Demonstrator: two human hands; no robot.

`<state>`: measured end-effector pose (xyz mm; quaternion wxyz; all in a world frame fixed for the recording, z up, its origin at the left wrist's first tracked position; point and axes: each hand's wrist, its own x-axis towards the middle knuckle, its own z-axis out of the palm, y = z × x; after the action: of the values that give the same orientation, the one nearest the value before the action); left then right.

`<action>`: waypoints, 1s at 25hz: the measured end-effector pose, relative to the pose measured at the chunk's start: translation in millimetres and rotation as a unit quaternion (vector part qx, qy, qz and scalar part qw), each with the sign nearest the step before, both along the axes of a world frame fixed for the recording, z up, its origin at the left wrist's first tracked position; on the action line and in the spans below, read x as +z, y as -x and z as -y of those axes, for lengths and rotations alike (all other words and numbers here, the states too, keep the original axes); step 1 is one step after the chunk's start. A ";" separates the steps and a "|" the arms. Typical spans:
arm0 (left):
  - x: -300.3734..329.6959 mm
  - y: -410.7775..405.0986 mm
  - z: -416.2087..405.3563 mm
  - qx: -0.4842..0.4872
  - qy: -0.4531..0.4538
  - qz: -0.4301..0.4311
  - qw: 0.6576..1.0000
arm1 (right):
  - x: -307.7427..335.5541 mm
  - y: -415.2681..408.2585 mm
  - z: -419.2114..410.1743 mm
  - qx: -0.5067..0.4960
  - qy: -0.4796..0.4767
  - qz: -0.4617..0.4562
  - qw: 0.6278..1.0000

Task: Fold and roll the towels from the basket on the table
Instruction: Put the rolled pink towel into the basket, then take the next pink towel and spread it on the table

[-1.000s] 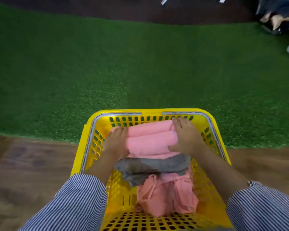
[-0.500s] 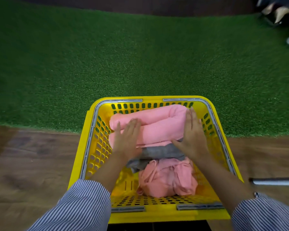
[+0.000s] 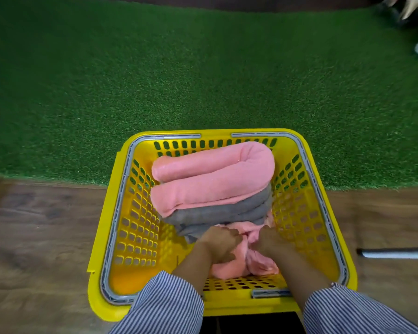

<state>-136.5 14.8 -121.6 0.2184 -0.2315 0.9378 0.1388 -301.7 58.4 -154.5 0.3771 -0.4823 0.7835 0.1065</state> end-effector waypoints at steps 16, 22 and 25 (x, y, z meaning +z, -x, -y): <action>55.8 -5.3 2.5 0.001 0.077 -0.183 0.980 | 98.7 -4.9 -8.1 -0.022 0.345 -0.022 0.938; 189.4 -8.2 -2.4 0.179 0.132 -0.390 0.894 | 200.3 -7.2 -21.2 -0.018 0.475 -0.035 0.879; 278.6 -16.8 -0.5 0.149 0.198 -0.519 0.818 | 255.1 -17.4 -33.5 -0.015 0.541 -0.058 0.839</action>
<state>-119.7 15.3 157.0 -0.3741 -0.3005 0.8736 0.0805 -284.2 91.8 100.6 0.0120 -0.5904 0.7442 -0.3123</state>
